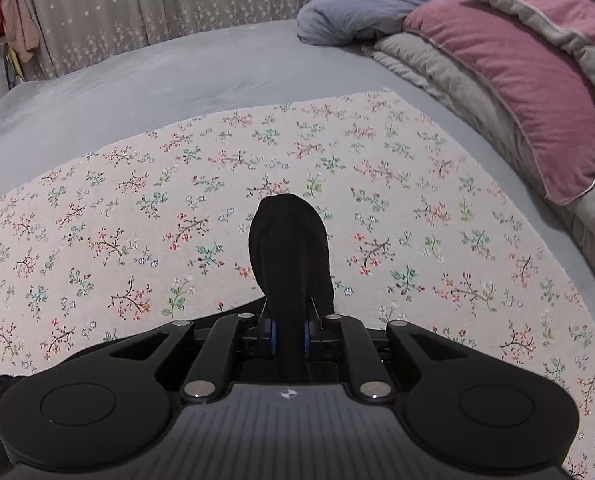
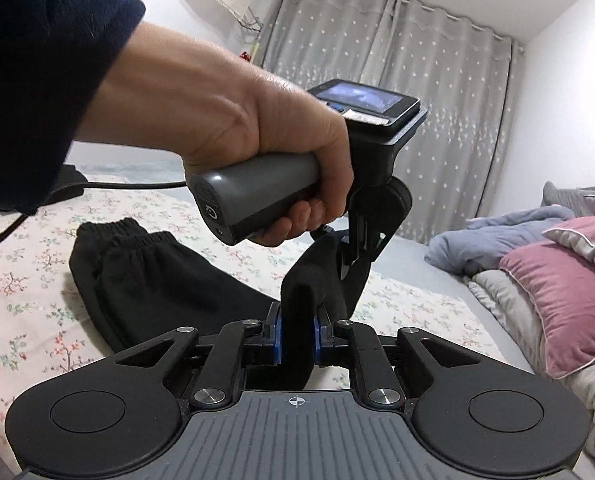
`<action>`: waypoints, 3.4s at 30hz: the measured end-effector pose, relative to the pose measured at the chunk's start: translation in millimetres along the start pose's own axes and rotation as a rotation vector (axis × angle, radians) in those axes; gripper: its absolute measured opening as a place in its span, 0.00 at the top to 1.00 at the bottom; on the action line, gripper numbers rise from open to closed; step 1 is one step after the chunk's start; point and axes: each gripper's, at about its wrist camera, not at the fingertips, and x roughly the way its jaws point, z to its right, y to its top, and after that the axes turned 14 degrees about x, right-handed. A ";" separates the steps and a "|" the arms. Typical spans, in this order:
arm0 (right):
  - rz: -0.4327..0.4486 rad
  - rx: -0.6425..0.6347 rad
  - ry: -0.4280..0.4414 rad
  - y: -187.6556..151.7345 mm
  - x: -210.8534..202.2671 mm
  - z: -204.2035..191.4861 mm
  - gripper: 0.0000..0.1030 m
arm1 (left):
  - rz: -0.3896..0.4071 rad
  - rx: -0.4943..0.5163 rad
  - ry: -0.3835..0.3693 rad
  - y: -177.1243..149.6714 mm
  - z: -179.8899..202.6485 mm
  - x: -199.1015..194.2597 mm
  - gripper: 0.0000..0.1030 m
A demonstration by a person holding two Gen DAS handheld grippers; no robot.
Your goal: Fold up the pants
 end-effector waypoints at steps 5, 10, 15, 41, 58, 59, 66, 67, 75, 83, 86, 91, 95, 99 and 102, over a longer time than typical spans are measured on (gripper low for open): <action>0.007 0.040 0.020 10.6 -1.3 -10.9 0.87 | 0.042 0.016 -0.052 -6.3 -23.8 -10.5 0.79; 0.018 0.079 0.047 22.1 4.8 -36.4 0.87 | 0.092 0.056 -0.050 -14.6 -54.4 -28.8 0.79; 0.041 0.020 0.079 32.2 17.5 -80.5 0.87 | 0.123 -0.025 -0.059 -41.1 -108.0 -40.0 0.79; -0.057 -0.442 0.148 -20.2 92.7 -265.0 0.86 | 0.251 -0.247 -0.219 -198.5 -274.5 24.3 0.69; -0.190 -0.319 0.420 10.8 46.9 -199.3 0.44 | 0.331 -0.462 -0.068 -218.8 -282.7 -97.2 0.48; -0.223 -0.287 0.446 21.8 45.0 -181.6 0.44 | 0.333 -0.448 -0.073 -216.1 -270.9 -106.0 0.48; -0.360 0.007 0.367 59.7 90.4 -72.7 0.63 | 0.274 -0.291 -0.031 -201.9 -173.5 -110.0 0.45; -0.383 0.044 0.358 55.2 98.6 -61.8 0.63 | 0.250 -0.271 -0.016 -203.3 -166.4 -99.9 0.45; -0.508 0.050 0.338 14.2 109.6 -45.6 0.62 | 0.184 -0.307 0.003 -241.6 -164.3 -66.1 0.43; -0.533 -0.011 0.349 -7.2 120.8 -63.8 0.55 | 0.182 -0.313 -0.002 -249.5 -163.1 -64.1 0.41; -0.523 -0.030 0.346 -7.1 122.1 -64.1 0.55 | 0.191 -0.323 0.003 -246.4 -162.9 -68.8 0.42; -0.494 0.031 0.411 18.3 117.7 -50.1 0.57 | 0.254 -0.424 -0.012 -242.1 -176.1 -83.5 0.38; -0.401 0.146 0.421 41.9 116.9 -27.8 0.49 | 0.301 -0.444 -0.030 -232.3 -180.5 -84.1 0.34; -0.378 0.255 0.391 46.3 142.1 -10.8 0.49 | 0.273 -0.391 -0.004 -223.7 -171.0 -67.6 0.34; -0.408 0.329 0.367 36.3 168.8 -3.6 0.49 | 0.220 -0.365 0.032 -224.1 -168.4 -50.8 0.33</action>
